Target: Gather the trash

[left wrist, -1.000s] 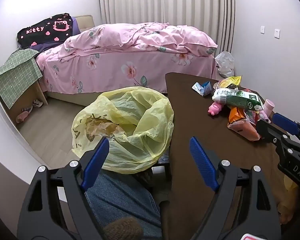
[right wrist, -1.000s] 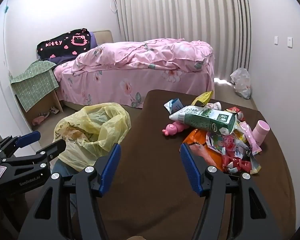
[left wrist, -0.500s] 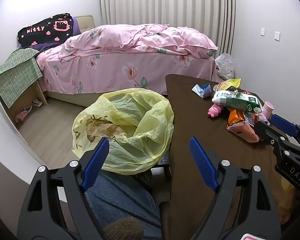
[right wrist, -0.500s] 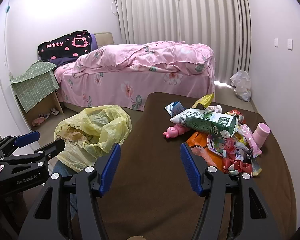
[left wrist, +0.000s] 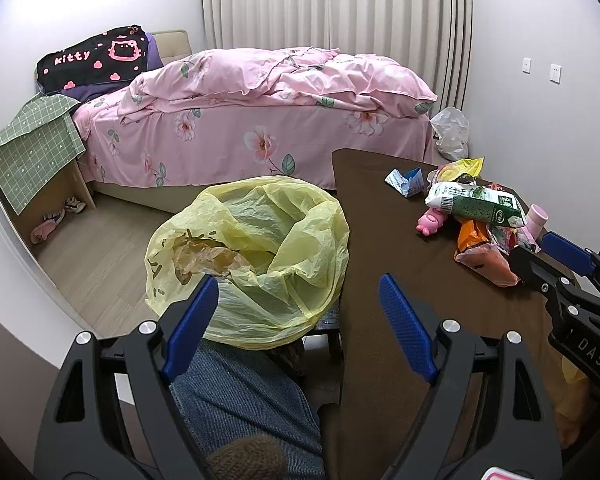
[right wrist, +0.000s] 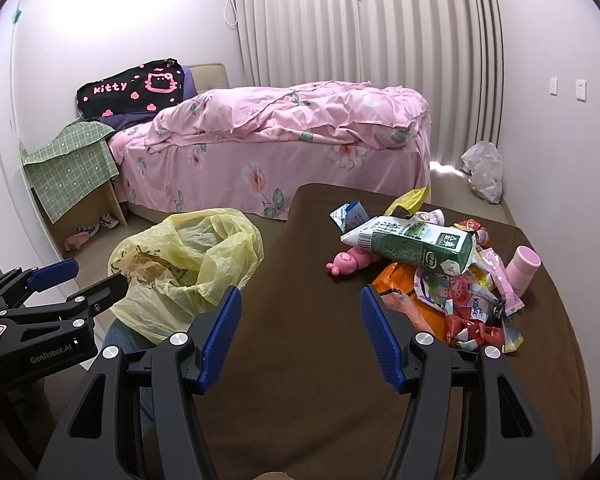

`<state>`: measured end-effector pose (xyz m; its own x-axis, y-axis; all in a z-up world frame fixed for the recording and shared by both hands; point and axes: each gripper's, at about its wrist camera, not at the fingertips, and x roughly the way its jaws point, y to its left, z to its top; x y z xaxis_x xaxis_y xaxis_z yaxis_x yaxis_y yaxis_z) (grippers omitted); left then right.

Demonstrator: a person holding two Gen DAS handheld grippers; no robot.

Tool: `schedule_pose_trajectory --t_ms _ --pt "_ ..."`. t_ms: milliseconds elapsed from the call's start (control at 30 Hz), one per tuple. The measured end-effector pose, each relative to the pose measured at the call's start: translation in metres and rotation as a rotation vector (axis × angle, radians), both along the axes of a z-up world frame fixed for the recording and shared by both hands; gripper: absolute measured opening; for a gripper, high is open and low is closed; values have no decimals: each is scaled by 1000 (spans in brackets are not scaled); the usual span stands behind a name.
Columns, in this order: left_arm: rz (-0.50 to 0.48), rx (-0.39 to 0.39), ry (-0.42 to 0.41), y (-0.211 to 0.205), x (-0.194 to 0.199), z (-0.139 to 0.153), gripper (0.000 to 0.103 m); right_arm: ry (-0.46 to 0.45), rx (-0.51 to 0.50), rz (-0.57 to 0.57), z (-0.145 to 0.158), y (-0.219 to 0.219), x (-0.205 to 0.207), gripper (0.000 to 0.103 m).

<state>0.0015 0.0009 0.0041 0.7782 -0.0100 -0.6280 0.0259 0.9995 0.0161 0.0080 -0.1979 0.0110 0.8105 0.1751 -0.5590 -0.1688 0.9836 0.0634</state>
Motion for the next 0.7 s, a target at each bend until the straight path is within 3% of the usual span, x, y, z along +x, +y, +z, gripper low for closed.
schedule_pose_trajectory --t_ms 700 --pt "3 -5 2 4 0 -3 78 -1 -1 -1 -1 1 -1 59"
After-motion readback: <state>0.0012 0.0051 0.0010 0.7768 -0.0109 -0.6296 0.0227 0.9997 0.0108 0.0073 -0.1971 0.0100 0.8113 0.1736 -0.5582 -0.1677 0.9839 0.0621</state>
